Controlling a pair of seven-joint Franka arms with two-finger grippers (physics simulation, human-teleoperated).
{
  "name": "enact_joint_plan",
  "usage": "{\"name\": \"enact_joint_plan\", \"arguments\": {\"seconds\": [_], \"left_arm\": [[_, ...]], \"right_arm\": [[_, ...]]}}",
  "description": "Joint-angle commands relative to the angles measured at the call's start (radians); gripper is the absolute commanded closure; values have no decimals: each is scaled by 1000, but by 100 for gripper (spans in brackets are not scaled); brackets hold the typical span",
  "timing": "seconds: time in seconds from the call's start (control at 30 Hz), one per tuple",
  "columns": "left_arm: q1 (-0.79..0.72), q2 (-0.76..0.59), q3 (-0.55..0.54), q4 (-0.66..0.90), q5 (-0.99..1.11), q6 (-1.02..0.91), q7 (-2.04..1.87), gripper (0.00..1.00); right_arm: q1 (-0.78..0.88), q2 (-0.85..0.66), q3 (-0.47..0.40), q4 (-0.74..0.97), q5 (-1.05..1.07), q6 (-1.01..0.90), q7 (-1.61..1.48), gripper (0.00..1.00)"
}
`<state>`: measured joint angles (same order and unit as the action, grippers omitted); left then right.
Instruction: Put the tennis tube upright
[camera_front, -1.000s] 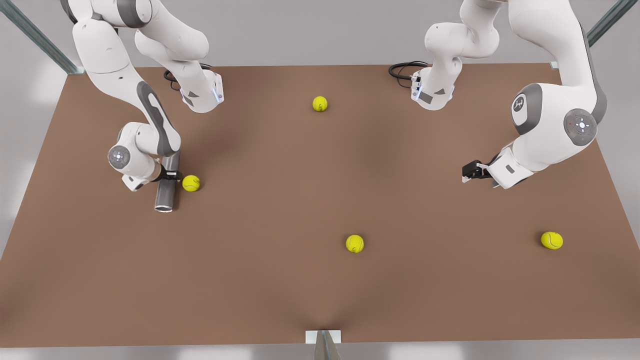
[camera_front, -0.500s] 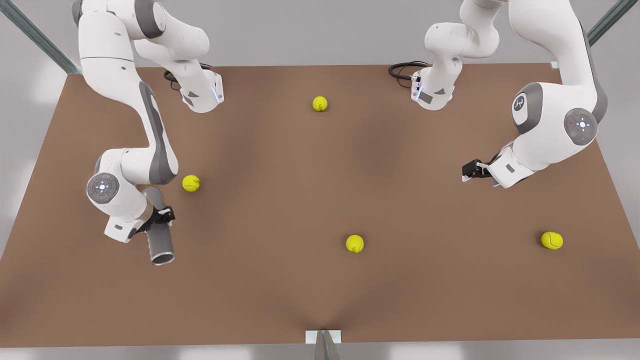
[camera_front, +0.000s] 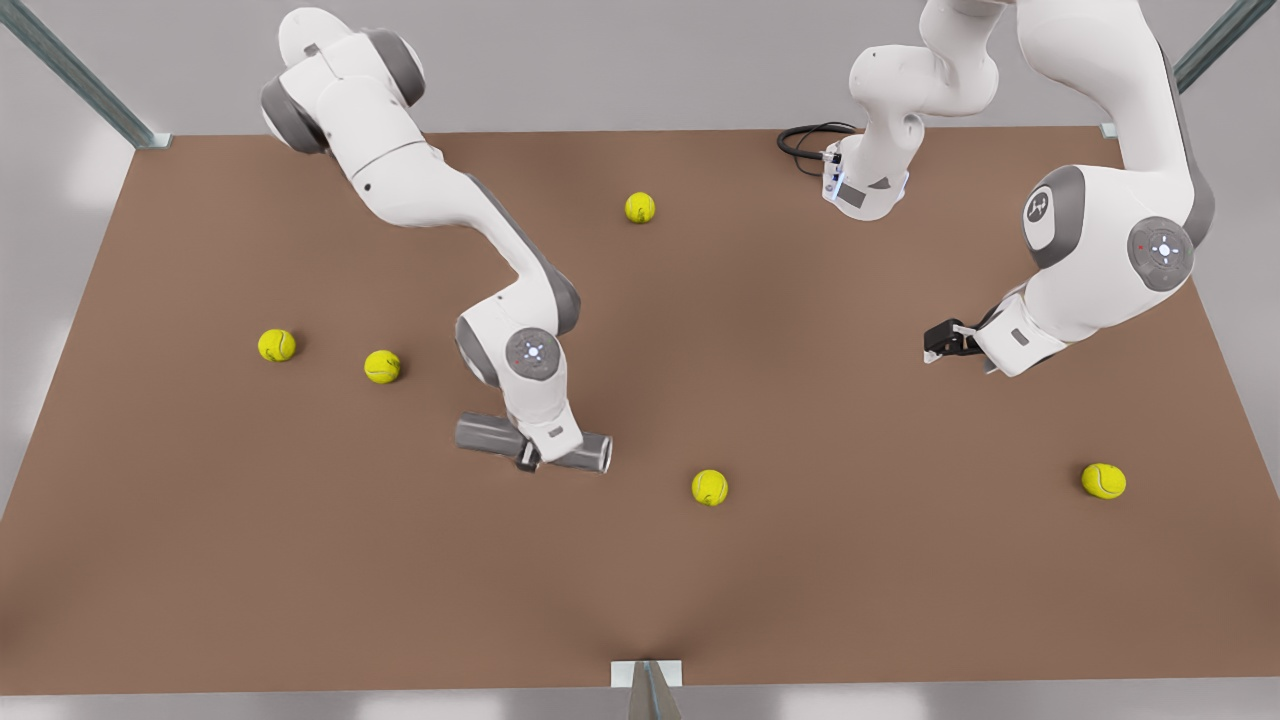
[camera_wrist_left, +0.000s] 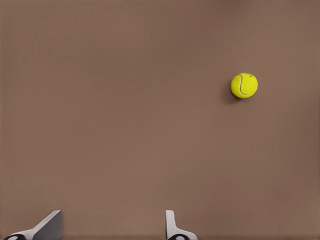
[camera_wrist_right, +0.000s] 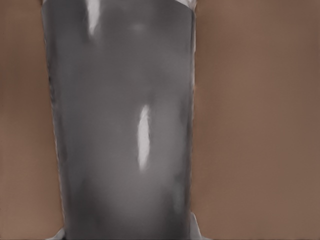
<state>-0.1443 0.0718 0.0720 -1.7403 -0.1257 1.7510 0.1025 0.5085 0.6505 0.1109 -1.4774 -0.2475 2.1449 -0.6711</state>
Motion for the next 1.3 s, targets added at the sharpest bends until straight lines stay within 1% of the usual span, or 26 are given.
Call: {"name": "enact_joint_plan", "arguments": {"seconds": [0.0, 0.03, 0.07, 0.1, 0.13, 0.23, 0.37, 0.4, 0.5, 0.57, 0.6, 0.63, 0.77, 0.8, 0.87, 0.9, 0.97, 1.0, 1.03, 1.07, 1.1, 1.13, 1.17, 1.2, 1.23, 1.27], "left_arm": [[0, -1, 0, 1, 1, -1, -1, 0], [0, -1, 0, 1, 1, -1, -1, 0], [0, -1, 0, -1, 1, -2, -1, 0], [0, -1, 0, 1, 0, -4, -1, 0], [0, -3, 0, 1, 1, -5, -1, 0], [0, -3, 0, 1, 0, -4, -1, 0], [0, -3, 0, 1, 1, -4, -1, 0], [0, -3, 0, -1, 0, -4, -1, 0], [0, -3, 0, 1, 0, -5, -1, 0], [0, -3, 0, 1, 0, -5, -1, 0], [0, -3, 0, 1, 0, -5, -1, 0], [0, -3, 0, 1, 0, -5, -1, 0], [0, 0, -4, 8, -12, -2, -10, 0], [0, 3, -6, 7, -12, -4, -15, 0], [-1, 3, -9, 7, -14, -18, -20, 0], [-4, 10, -11, 7, -14, -18, -24, 0], [-4, 6, -9, 8, -25, -19, -27, 0], [-4, 3, -11, 7, -26, -22, -27, 0], [-4, 10, -11, 5, -74, -28, -27, 0], [-4, 22, -8, -2, -179, -28, -27, 0], [-3, 54, 0, -2, -325, -28, -27, 0], [-3, 85, 2, 1, -446, -25, -27, 0], [-3, 114, 2, 2, -569, -13, -27, 0], [-3, 154, 0, 7, -658, -5, -24, 0], [-4, 190, -9, 16, -699, 28, -24, 0], [-8, 253, -32, 53, -713, 50, -17, 0]], "right_arm": [[47, 30, 20, 31, -15, 128, -297, 54], [64, 83, 36, 104, -16, 130, -306, 54], [87, 104, 41, 132, -7, 130, -282, 52], [114, 130, 43, 174, -6, 128, -248, 52], [151, 144, 43, 178, -6, 127, -231, 52], [214, 276, 39, 328, -12, 72, -137, 52], [214, 320, 30, 356, -15, -2, 83, 51], [214, 320, 18, 356, -15, -3, 113, 51], [219, 322, 20, 347, -13, -39, 168, 50], [246, 316, 18, 353, -16, -131, 271, 50], [260, 314, 18, 353, -16, -140, 281, 50], [275, 317, 18, 353, -22, -151, 323, 47], [277, 317, 18, 351, -10, -152, 547, 47], [277, 317, 18, 348, -9, -152, 558, 47], [271, 313, 18, 350, -3, -151, 614, 0], [271, 314, 18, 350, 2, -149, 634, 0], [268, 314, 18, 348, 2, -137, 818, 0], [268, 307, 18, 350, 2, -138, 850, 0], [260, 275, 20, 345, 2, -140, 893, 0], [265, 176, 23, 278, 10, -151, 920, 0], [233, 25, 13, 140, 10, -151, 953, 0], [134, -118, 15, 28, 11, -160, 959, 0], [10, -242, 16, -17, 69, -229, 955, 0], [-152, -324, 16, 0, 203, -325, 959, 0], [-267, -356, 7, 57, 214, -376, 944, 0], [-370, -347, 6, 166, 211, -543, 923, 0]]}}
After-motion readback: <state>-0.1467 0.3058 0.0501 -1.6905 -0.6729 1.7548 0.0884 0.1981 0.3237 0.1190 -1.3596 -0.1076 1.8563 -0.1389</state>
